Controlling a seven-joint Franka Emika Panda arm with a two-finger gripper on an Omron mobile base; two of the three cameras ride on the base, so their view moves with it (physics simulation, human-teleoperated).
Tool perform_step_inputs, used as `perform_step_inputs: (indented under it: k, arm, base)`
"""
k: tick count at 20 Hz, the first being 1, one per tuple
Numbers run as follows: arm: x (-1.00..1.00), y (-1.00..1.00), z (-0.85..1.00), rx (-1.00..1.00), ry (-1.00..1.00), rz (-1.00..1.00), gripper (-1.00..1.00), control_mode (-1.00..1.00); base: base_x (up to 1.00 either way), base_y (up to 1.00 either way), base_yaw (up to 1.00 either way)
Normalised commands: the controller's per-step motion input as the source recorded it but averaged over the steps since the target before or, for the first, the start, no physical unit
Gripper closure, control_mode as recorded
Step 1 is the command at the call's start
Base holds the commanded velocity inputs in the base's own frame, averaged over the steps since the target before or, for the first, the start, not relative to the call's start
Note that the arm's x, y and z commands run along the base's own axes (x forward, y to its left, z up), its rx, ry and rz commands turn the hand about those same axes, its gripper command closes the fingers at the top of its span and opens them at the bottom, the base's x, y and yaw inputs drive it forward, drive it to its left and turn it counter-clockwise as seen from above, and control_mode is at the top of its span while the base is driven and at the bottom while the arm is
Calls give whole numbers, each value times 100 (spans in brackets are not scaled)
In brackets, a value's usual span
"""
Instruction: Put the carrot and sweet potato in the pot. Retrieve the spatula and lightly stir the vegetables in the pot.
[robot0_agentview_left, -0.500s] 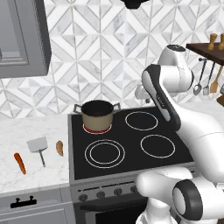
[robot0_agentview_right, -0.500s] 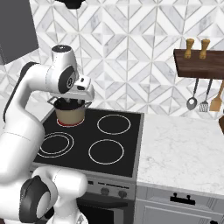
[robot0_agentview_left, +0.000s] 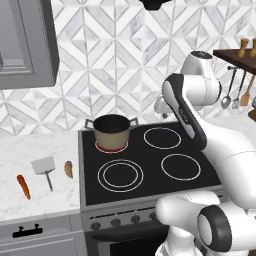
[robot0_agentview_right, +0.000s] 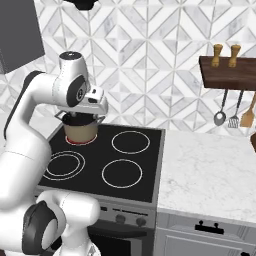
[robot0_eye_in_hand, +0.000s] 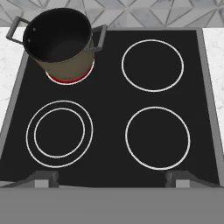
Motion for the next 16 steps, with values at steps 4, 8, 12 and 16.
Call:
perform_step_inputs:
  k: [4,8,12,16]
  arm:
    - [0,0,0,0,0,0,-100,100]
    - [0,0,0,0,0,0,-100,100]
    - [0,0,0,0,0,0,-100,100]
    - [0,0,0,0,0,0,-100,100]
  base:
    - [10,67,0]
    - [10,63,0]
    - [17,55,0]
    - [20,42,0]
